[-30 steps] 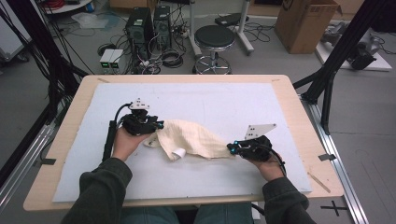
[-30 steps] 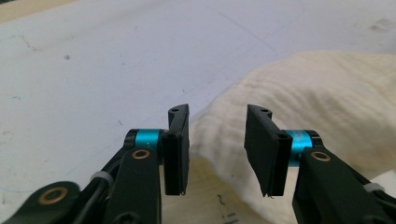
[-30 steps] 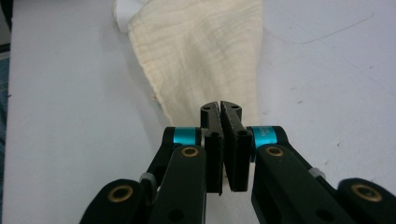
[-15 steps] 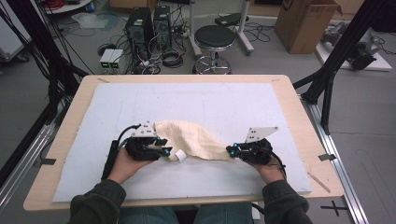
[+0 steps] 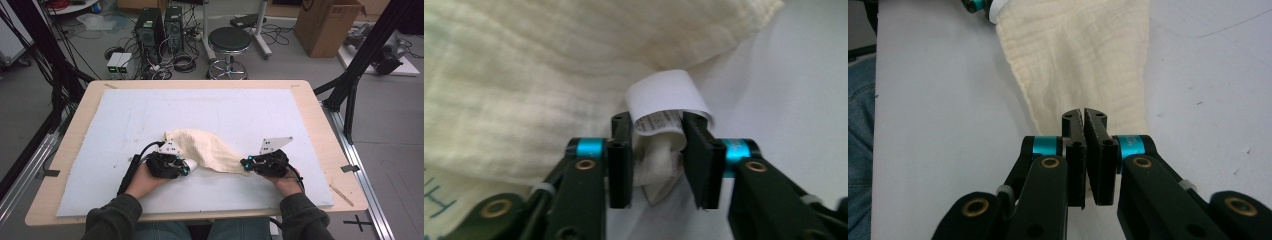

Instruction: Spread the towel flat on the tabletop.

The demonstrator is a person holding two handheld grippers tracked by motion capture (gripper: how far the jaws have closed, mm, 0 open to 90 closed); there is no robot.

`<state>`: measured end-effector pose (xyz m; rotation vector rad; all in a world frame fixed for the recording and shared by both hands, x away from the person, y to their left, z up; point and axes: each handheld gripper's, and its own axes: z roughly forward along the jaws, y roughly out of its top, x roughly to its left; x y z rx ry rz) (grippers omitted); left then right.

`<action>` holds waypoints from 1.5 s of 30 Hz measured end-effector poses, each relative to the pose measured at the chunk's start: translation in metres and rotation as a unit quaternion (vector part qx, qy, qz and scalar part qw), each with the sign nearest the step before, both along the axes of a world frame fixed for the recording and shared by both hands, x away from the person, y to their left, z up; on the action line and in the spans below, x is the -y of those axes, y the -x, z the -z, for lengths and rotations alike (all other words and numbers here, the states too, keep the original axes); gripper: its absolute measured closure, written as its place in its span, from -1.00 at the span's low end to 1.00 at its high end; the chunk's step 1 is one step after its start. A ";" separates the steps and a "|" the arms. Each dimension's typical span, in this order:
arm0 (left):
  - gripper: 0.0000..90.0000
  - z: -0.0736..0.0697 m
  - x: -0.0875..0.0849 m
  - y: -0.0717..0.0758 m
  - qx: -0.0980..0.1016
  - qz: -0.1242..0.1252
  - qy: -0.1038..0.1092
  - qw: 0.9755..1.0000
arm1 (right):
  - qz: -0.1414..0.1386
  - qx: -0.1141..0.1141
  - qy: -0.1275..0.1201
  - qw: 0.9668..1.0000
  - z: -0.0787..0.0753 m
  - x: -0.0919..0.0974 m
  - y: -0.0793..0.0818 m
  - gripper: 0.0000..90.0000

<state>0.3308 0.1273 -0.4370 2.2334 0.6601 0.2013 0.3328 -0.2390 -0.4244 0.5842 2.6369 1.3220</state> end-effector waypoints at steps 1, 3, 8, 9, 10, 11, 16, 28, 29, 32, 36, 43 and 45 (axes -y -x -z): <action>0.68 -0.001 -0.001 0.000 0.002 -0.001 -0.001 1.000 | 0.000 0.001 0.001 1.000 0.000 0.000 0.000 0.94; 0.79 -0.004 -0.004 0.002 0.006 -0.003 0.005 1.000 | -0.003 0.001 -0.002 1.000 -0.001 0.000 0.001 0.94; 0.83 -0.023 -0.017 0.019 0.037 0.002 0.025 0.999 | -0.009 0.011 -0.018 1.000 -0.008 0.000 0.009 0.94; 0.83 -0.026 -0.020 0.024 0.040 0.001 0.030 0.999 | -0.012 0.012 -0.019 1.000 -0.011 -0.001 0.013 0.94; 0.83 -0.032 -0.027 0.032 0.047 0.006 0.032 0.998 | -0.016 0.015 -0.023 1.000 -0.012 -0.002 0.015 0.94; 0.83 -0.034 -0.030 0.037 0.051 0.006 0.035 0.998 | -0.022 0.023 -0.024 0.999 -0.016 -0.004 0.020 0.94; 0.83 -0.049 -0.058 0.073 0.068 0.004 0.043 0.997 | -0.056 0.031 -0.029 0.998 -0.026 -0.019 0.041 0.94; 0.80 -0.045 -0.088 0.134 0.065 0.015 0.038 0.997 | -0.127 0.011 -0.011 0.992 -0.026 -0.051 0.085 0.89; 0.74 -0.044 -0.089 0.134 0.062 0.014 0.040 0.997 | -0.131 0.007 -0.007 0.991 -0.024 -0.054 0.085 0.83; 0.48 -0.046 -0.093 0.132 0.059 0.011 0.061 0.996 | -0.133 0.004 -0.009 0.991 -0.026 -0.057 0.085 0.64; 0.28 -0.055 -0.093 0.119 0.072 -0.001 0.076 0.995 | -0.117 0.014 -0.028 0.993 -0.040 -0.054 0.076 0.50; 0.23 -0.045 -0.076 0.079 0.069 -0.030 0.097 0.992 | -0.037 0.019 -0.031 0.999 -0.045 -0.054 0.020 0.43; 0.23 -0.036 -0.070 0.071 0.066 -0.039 0.105 0.992 | -0.015 0.002 -0.030 0.999 -0.038 -0.057 0.002 0.42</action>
